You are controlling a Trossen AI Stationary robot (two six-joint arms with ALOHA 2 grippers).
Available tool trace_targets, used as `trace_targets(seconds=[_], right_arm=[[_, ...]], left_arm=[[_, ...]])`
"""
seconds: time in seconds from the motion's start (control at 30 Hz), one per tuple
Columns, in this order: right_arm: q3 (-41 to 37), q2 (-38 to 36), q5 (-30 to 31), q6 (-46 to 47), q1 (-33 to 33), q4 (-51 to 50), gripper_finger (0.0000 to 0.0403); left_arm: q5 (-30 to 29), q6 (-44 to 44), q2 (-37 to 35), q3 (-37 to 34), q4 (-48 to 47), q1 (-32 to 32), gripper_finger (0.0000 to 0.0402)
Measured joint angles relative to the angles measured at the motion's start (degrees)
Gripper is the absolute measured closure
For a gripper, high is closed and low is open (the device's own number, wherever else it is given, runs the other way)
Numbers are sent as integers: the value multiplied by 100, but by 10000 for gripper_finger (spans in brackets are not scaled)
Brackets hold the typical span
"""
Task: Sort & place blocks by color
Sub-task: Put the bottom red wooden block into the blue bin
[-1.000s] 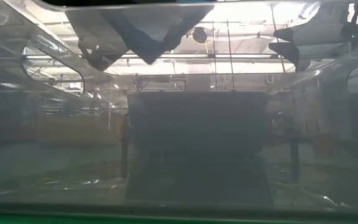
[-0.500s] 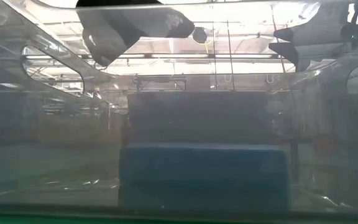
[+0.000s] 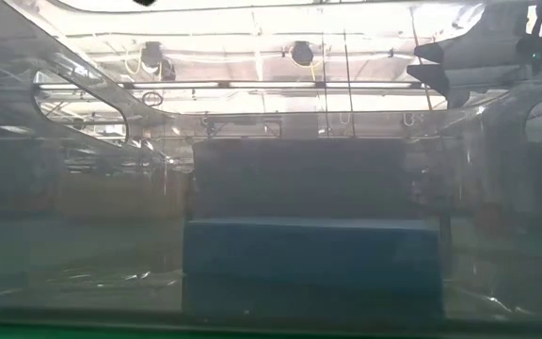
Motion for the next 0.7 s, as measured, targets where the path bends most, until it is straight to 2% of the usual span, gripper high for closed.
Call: trace_targets(seconds=[0.13,0.27,0.33,0.43,0.53,0.7], right_arm=[[-1,0,1,0,2,0,193],[-1,0,1,-2,1,0,193],[-1,2,-1,-1,2,0,193],[-2,0,0,0,2,0,193],[0,0,1,-1,1,2,193],[-1,1,-1,-1,2,0,193]], left_arm=[[-466,-456,-438,2,-804,-257,201],[-509,-1466,-680,2,-1821,-627,201],[-276,-1992,-719,2,-2184,-819,201],[370,-2641,-703,2,-2612,-1148,201],[859,-2911,-649,2,-2677,-1441,201],[884,-2714,-557,2,-2898,-1836,202]])
